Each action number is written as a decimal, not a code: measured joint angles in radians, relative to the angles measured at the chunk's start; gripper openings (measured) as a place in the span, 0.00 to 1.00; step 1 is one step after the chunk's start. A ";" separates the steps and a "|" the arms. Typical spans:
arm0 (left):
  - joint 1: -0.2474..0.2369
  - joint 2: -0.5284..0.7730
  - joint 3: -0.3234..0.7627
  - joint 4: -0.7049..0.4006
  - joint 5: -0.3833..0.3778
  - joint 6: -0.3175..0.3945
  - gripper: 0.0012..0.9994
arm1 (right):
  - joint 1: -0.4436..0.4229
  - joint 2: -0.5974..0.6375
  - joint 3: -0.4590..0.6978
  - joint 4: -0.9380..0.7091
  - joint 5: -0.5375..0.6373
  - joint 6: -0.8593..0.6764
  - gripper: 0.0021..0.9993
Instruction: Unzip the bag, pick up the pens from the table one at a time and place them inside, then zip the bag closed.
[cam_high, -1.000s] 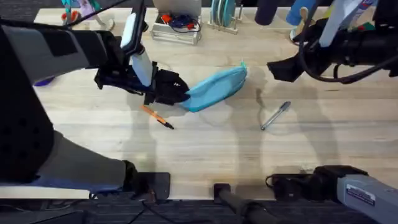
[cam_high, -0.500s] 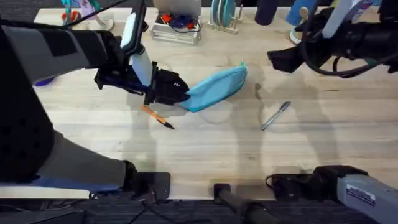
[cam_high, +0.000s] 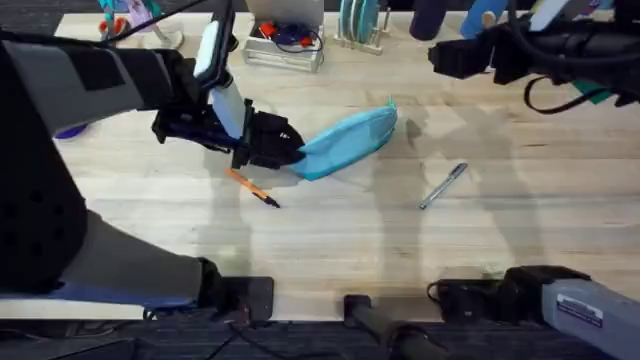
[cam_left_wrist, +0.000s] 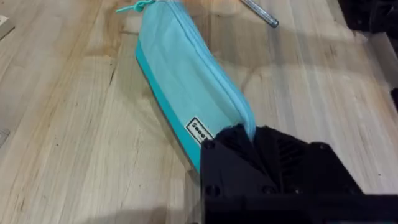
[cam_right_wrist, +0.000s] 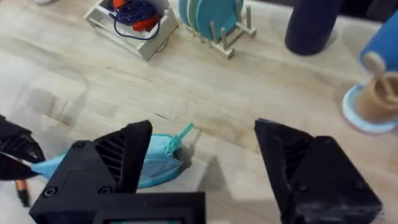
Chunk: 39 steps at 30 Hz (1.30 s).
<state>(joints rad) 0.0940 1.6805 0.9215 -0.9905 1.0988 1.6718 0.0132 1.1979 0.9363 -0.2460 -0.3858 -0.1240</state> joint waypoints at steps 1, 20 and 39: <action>0.000 0.000 0.000 0.000 0.000 0.000 0.04 | 0.000 0.009 0.000 0.001 0.000 0.029 1.00; 0.000 0.000 0.000 0.000 0.000 0.000 0.04 | 0.032 0.068 0.000 -0.021 0.000 0.282 1.00; 0.000 0.000 0.000 0.000 0.000 0.000 0.04 | 0.055 0.149 0.012 -0.028 0.006 0.583 1.00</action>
<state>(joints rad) 0.0940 1.6806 0.9215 -0.9905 1.0988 1.6718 0.0680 1.3465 0.9482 -0.2743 -0.3802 0.4591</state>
